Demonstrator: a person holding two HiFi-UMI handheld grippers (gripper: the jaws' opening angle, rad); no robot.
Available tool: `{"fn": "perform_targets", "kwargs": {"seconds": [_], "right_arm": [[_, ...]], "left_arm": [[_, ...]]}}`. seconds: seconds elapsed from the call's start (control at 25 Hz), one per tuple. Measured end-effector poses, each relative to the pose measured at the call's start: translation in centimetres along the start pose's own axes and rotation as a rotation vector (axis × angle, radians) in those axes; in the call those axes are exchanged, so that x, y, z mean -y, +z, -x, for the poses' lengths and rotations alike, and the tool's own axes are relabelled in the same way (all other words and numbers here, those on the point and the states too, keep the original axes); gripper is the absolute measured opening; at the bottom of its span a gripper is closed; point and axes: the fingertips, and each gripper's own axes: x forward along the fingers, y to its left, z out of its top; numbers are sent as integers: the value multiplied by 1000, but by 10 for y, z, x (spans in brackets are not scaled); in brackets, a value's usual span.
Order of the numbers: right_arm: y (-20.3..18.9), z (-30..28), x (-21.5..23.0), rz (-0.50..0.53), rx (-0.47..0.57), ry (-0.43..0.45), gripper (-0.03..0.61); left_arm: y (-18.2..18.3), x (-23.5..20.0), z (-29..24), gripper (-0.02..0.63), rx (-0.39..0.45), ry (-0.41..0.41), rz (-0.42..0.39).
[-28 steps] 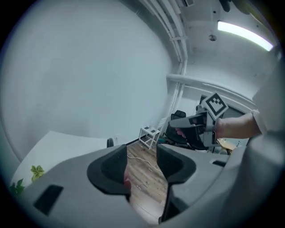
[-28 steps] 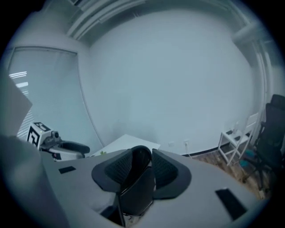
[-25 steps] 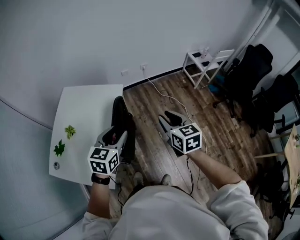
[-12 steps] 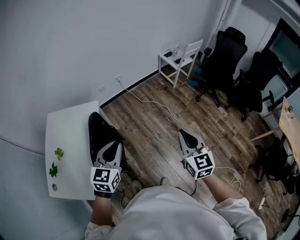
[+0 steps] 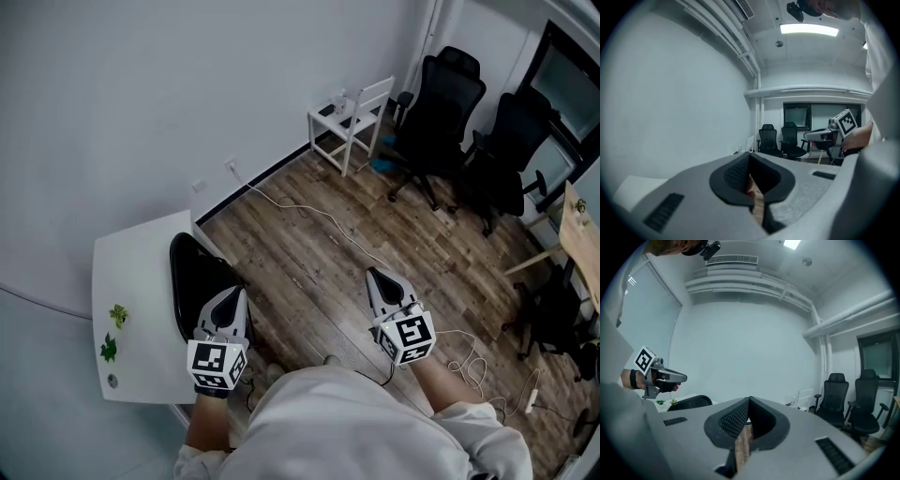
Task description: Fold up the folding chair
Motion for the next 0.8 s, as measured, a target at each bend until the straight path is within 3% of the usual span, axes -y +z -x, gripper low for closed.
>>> {"fn": "perform_targets", "kwargs": {"seconds": [0.8], "right_arm": [[8,-15,-13,6,21,45,15]], "left_arm": [[2,-9,9,6,-7,51,17]]}}
